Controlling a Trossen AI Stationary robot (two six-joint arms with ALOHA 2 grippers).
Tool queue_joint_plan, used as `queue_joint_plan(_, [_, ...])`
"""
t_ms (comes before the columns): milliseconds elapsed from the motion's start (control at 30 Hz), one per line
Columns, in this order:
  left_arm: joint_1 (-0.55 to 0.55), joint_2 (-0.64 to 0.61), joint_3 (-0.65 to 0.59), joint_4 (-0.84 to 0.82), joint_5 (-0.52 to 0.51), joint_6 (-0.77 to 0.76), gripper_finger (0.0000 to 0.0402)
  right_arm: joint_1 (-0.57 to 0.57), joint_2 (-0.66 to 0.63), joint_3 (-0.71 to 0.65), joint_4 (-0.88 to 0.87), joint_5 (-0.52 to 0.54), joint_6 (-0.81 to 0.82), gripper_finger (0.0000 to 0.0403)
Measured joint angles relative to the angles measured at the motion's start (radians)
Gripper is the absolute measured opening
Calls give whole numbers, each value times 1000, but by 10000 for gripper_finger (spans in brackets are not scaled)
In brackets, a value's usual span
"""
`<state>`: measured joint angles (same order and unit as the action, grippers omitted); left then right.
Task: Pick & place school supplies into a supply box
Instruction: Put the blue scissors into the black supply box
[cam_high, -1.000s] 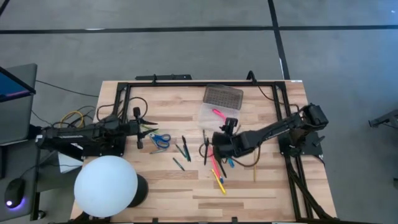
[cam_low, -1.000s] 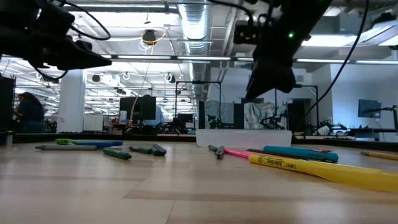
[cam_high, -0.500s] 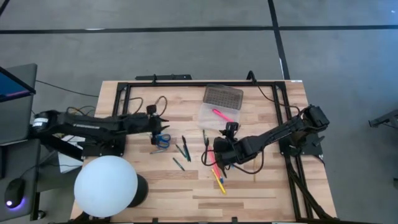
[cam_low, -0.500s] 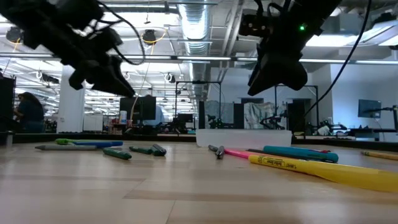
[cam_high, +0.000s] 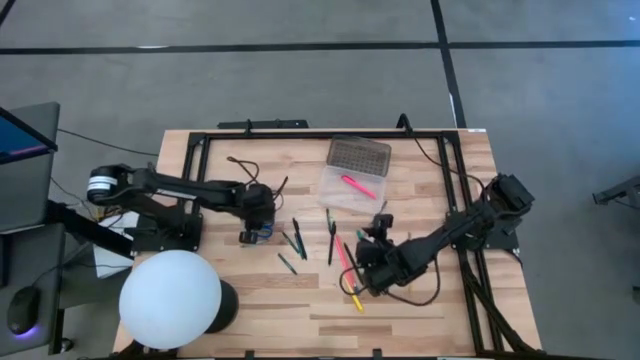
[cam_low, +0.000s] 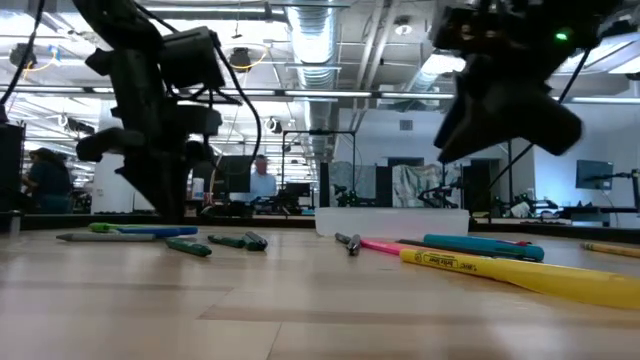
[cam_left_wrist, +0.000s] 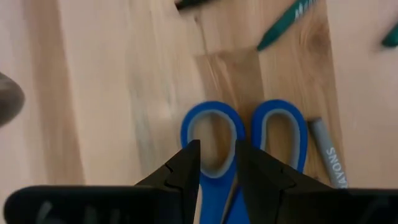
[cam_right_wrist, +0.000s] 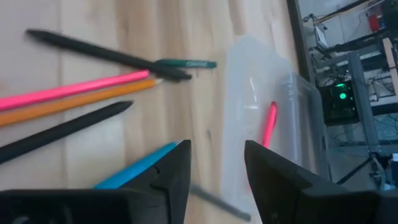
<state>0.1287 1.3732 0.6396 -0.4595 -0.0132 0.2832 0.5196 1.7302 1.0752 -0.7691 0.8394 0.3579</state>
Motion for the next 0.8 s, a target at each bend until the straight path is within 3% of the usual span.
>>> queue_joint_plan(267, [0,30,1,2,52,-4,96,51,0,-21,-67,6,159,141])
queue_joint_plan(800, [-1,56,-40,60,92,-2,96,143,0,-21,-92,27,272,132])
